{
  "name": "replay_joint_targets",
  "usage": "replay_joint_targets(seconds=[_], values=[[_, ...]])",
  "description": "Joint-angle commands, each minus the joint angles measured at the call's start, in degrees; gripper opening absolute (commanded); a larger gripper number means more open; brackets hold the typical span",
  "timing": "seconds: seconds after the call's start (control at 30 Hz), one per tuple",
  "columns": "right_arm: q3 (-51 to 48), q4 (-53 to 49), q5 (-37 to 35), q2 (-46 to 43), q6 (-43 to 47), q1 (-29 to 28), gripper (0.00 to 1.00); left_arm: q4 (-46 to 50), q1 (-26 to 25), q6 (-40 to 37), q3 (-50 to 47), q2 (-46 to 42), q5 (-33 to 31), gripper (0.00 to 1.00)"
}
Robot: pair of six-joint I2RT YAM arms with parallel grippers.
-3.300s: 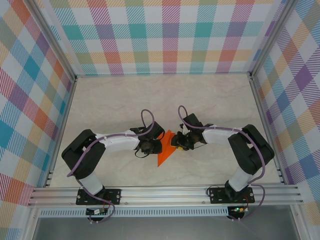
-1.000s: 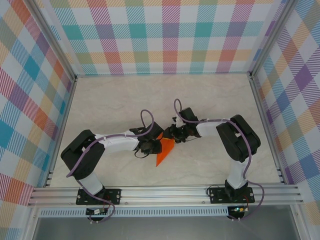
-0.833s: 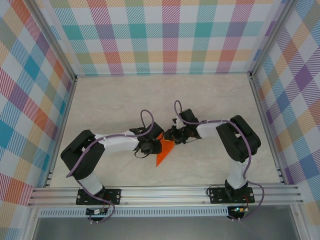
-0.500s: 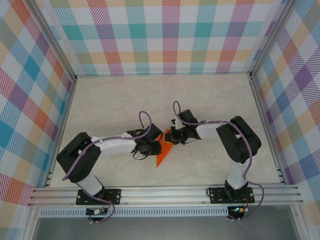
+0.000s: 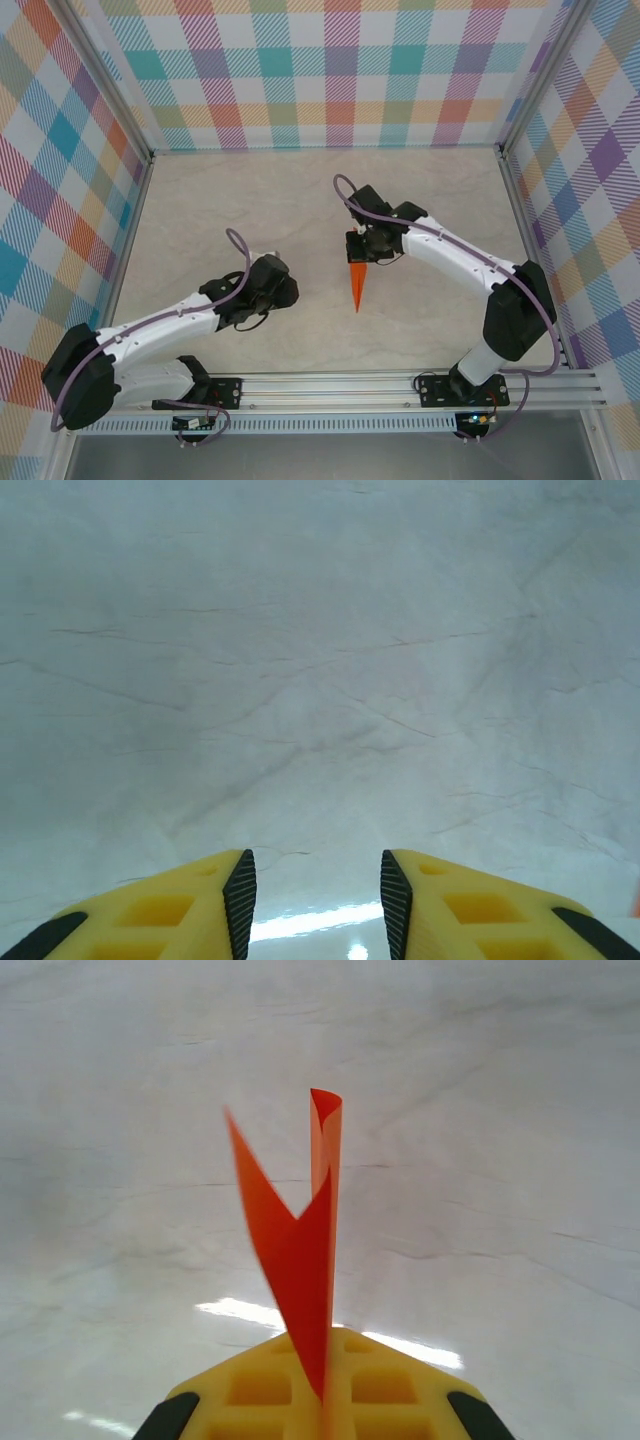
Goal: Fold a paper plane with a square sheet of paper (pick it up from the middle)
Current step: Turn over the paper at the center of the table.
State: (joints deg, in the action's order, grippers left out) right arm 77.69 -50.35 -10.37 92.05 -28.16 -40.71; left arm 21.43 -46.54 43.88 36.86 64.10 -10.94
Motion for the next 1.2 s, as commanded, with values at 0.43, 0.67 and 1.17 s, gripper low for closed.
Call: replay_joint_targets(seconds=[0.43,0.67,1.17], values=[[17.21,-24.53,-17.15,26.78,-5.89,-9.69,0.08,8.49,3.37,6.04,-7.4,-17.47,-11.23,0.49],[27.49,-23.01,-8.96,36.74,-7.14,-13.71,0.17,11.71,3.57,6.89,-7.32,-20.76,-10.99,0.53],[-5.2,13.88,12.05,-0.87,-2.62,-5.21,0.88,4.03,3.84,7.48,-5.64,-13.31,1.61,0.65]])
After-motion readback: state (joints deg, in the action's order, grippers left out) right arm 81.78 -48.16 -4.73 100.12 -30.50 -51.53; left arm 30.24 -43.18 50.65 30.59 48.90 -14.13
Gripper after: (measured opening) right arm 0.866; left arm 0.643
